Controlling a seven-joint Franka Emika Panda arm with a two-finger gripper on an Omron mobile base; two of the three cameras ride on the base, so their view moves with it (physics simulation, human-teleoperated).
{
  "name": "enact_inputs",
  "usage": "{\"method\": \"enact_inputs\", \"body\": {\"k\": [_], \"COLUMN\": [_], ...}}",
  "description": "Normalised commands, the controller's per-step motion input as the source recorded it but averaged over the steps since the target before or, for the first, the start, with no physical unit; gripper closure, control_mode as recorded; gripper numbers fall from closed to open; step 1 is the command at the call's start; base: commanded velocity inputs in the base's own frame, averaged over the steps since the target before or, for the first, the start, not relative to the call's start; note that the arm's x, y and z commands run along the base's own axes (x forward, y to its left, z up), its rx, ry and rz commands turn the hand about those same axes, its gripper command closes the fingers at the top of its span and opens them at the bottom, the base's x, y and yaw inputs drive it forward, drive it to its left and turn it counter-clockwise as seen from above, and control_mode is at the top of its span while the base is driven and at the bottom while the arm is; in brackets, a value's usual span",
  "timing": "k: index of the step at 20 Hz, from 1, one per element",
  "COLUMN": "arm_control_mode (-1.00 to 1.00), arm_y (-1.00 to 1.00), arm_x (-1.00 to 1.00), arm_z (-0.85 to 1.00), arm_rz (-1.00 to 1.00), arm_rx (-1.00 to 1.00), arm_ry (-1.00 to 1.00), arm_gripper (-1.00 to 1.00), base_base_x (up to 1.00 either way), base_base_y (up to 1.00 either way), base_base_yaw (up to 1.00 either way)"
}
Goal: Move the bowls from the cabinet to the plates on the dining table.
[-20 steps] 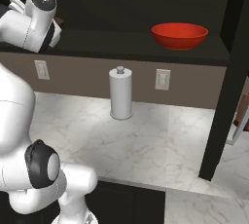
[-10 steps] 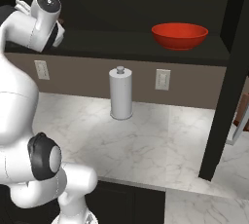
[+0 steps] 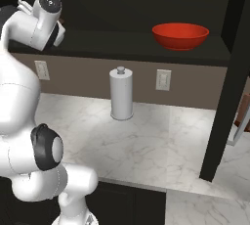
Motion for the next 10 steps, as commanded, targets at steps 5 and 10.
{"method": "enact_inputs", "body": {"k": [5,10], "arm_control_mode": [-1.0,-1.0], "arm_y": [0.1,0.08], "arm_x": [0.31,0.3], "arm_z": [-0.01,0.0], "arm_rz": [0.0,0.0], "arm_rx": [0.0,0.0], "arm_ry": [0.0,0.0], "arm_gripper": [-1.0,-1.0], "base_base_x": [0.0,0.0], "base_base_y": [0.0,0.0], "base_base_yaw": [0.0,0.0]}}
